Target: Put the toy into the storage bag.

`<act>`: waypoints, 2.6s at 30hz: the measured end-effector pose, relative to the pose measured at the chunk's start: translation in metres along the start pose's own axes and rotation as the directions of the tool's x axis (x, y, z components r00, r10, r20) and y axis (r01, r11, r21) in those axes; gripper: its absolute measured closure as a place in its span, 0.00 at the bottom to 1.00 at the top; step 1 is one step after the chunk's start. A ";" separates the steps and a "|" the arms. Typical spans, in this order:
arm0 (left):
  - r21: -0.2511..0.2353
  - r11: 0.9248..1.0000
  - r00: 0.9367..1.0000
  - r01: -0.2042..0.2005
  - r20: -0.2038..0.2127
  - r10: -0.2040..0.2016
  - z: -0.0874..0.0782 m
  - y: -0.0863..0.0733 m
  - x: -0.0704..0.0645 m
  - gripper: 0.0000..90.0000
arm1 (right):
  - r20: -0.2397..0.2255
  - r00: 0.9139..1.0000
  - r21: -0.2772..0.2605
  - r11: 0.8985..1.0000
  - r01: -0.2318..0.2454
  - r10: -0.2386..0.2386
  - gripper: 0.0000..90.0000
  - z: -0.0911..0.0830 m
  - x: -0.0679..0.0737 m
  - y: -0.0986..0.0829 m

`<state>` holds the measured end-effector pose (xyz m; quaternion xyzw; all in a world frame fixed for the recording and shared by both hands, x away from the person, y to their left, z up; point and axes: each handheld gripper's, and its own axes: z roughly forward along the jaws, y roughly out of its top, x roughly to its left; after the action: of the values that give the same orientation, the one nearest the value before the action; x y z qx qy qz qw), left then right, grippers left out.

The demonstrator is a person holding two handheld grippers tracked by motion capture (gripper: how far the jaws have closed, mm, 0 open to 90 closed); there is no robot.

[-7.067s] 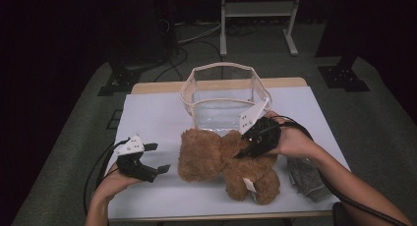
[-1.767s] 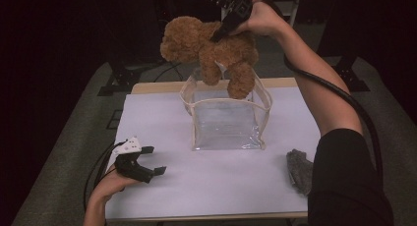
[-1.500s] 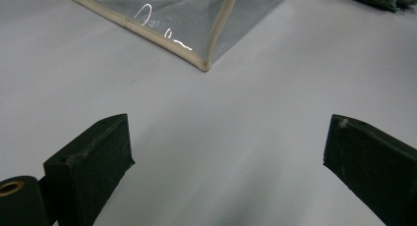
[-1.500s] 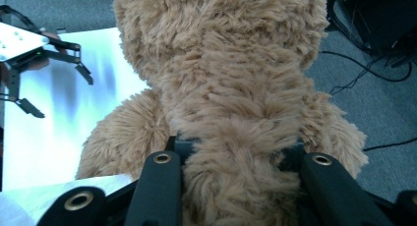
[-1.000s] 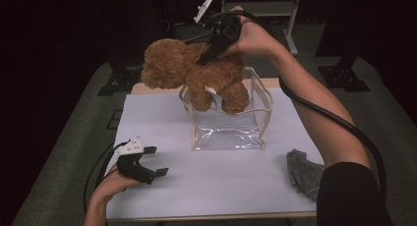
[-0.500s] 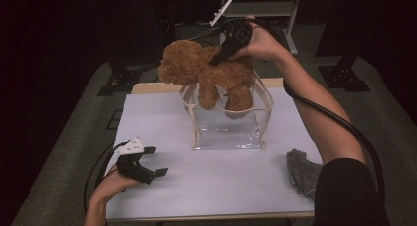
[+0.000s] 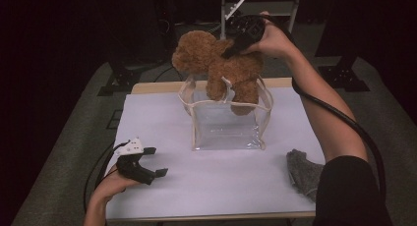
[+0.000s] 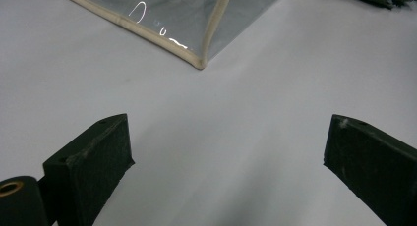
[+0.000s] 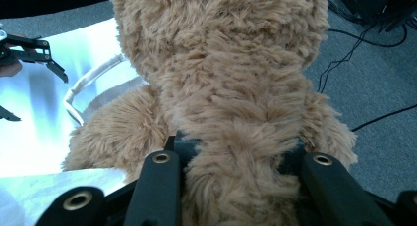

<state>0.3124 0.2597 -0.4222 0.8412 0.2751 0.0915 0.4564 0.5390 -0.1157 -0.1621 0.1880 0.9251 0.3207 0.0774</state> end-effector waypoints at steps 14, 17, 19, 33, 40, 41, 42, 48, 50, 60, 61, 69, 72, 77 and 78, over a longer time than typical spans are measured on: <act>0.013 1.000 1.000 -0.007 0.012 0.007 0.003 0.000 -0.003 0.04 | 0.012 0.999 0.033 0.998 0.048 -0.049 0.71 0.011 0.017 -0.012; 0.015 1.000 1.000 -0.011 0.017 0.010 0.004 0.001 -0.004 0.04 | 0.005 0.999 0.052 0.998 0.047 -0.048 0.71 0.016 0.021 -0.018; 0.014 1.000 1.000 -0.010 0.016 0.010 0.004 0.001 -0.004 0.04 | 0.000 0.999 0.063 0.997 0.045 -0.045 0.71 0.017 0.024 -0.024; 0.025 1.000 1.000 -0.019 0.026 0.018 0.007 0.002 -0.006 0.03 | -0.035 0.999 0.072 0.997 0.029 -0.027 0.71 0.024 0.036 -0.060; 0.024 1.000 0.999 -0.018 0.027 0.018 0.008 0.001 -0.006 0.03 | -0.061 0.998 0.105 0.994 0.017 -0.011 0.71 0.043 0.038 -0.071; 0.023 1.000 0.999 -0.018 0.027 0.017 0.008 0.001 -0.007 0.03 | -0.065 0.998 0.109 0.994 0.016 -0.009 0.71 0.045 0.038 -0.072; 0.020 1.000 0.999 -0.016 0.028 0.015 0.007 0.001 -0.006 0.03 | -0.067 0.998 0.114 0.993 0.016 -0.008 0.71 0.048 0.037 -0.074; 0.027 1.000 0.999 -0.015 0.029 0.015 0.007 0.000 -0.005 0.03 | -0.077 0.997 0.154 0.988 0.011 0.001 0.71 0.061 0.036 -0.081; 0.031 0.999 0.999 -0.017 0.030 0.016 0.007 0.000 -0.006 0.03 | -0.078 0.997 0.172 0.985 0.009 0.005 0.71 0.065 0.036 -0.083; 0.034 0.999 0.999 -0.015 0.032 0.014 0.008 0.000 -0.006 0.03 | -0.085 0.996 0.212 0.977 0.015 0.004 0.69 0.077 0.037 -0.088; 0.034 0.999 0.999 -0.015 0.032 0.014 0.008 0.000 -0.006 0.03 | -0.085 0.996 0.214 0.977 0.013 0.005 0.69 0.077 0.037 -0.088; 0.032 0.999 0.999 -0.014 0.030 0.013 0.006 -0.001 -0.006 0.03 | -0.079 0.997 0.214 0.976 0.031 -0.015 0.54 0.079 0.037 -0.088; 0.033 0.999 0.999 -0.013 0.030 0.012 0.006 -0.001 -0.006 0.03 | -0.079 0.997 0.208 0.977 0.041 -0.025 0.48 0.078 0.037 -0.087; 0.028 1.000 0.999 -0.013 0.032 0.013 0.007 0.000 -0.006 0.03 | -0.078 0.996 0.170 0.984 0.051 -0.039 0.44 0.070 0.039 -0.082; 0.024 1.000 0.999 -0.010 0.032 0.010 0.007 0.001 -0.006 0.03 | -0.079 0.996 0.160 0.986 0.053 -0.041 0.44 0.068 0.039 -0.080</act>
<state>0.3105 0.2511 -0.4249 0.8494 0.2647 0.0771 0.4499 0.4974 -0.1198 -0.2662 0.1596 0.9545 0.2494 0.0346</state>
